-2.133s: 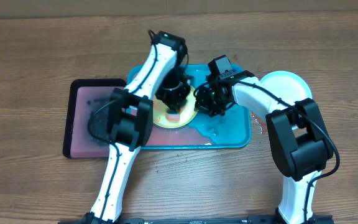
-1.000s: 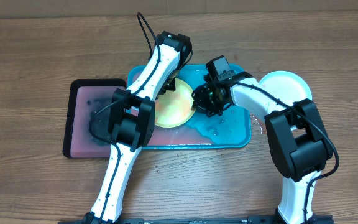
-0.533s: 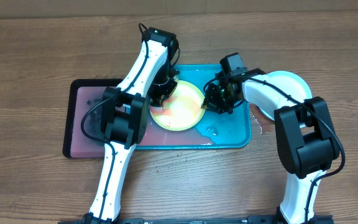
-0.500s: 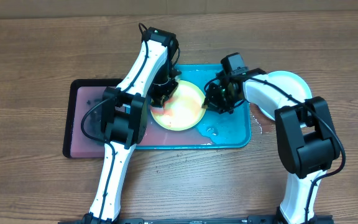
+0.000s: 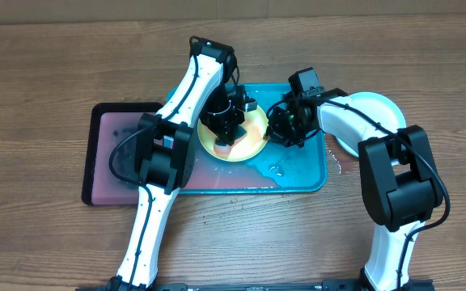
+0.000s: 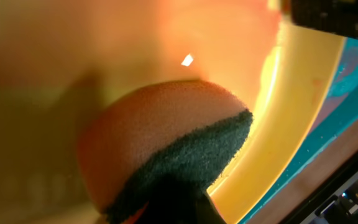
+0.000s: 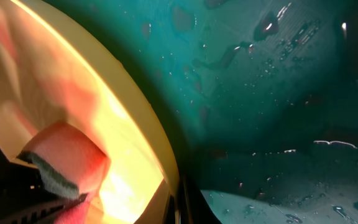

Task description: Clean dirty plates on tray and stack at the side

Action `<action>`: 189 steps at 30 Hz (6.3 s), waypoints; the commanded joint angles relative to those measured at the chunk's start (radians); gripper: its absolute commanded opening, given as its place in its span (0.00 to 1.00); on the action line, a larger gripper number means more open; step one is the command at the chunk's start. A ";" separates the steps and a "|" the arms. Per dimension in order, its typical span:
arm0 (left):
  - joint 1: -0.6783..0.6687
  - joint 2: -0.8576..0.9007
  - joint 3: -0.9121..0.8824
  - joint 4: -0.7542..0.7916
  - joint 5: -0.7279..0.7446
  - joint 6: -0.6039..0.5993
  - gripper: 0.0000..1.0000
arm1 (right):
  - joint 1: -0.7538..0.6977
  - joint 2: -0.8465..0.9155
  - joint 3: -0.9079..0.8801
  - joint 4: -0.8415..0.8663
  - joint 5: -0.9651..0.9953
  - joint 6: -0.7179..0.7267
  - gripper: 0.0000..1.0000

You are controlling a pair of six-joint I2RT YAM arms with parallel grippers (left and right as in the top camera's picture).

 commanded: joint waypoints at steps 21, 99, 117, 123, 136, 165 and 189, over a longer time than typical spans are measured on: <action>0.102 0.026 0.576 -0.031 0.060 -0.274 0.04 | 0.023 0.003 -0.006 0.008 0.077 0.000 0.05; 0.194 0.023 0.593 -0.031 -0.101 -0.618 0.04 | 0.263 -0.473 0.026 -0.491 0.946 0.069 0.04; 0.195 -0.034 0.593 -0.031 -0.193 -0.649 0.04 | -0.583 -0.427 -0.058 -0.379 0.572 -0.077 0.04; 0.194 -0.210 0.593 -0.031 -0.293 -0.664 0.04 | -0.630 -0.364 -0.107 -0.322 0.547 -0.083 0.04; 0.195 -0.500 0.440 -0.031 -0.336 -0.689 0.04 | -0.590 -0.291 -0.061 -0.358 0.383 -0.128 0.67; 0.431 -0.744 -0.903 0.573 -0.538 -0.568 0.04 | -0.204 -0.407 0.087 -0.484 0.340 -0.262 1.00; 0.433 -1.016 -0.934 0.704 -0.552 -0.546 1.00 | -0.204 -0.466 0.237 -0.571 0.343 -0.360 1.00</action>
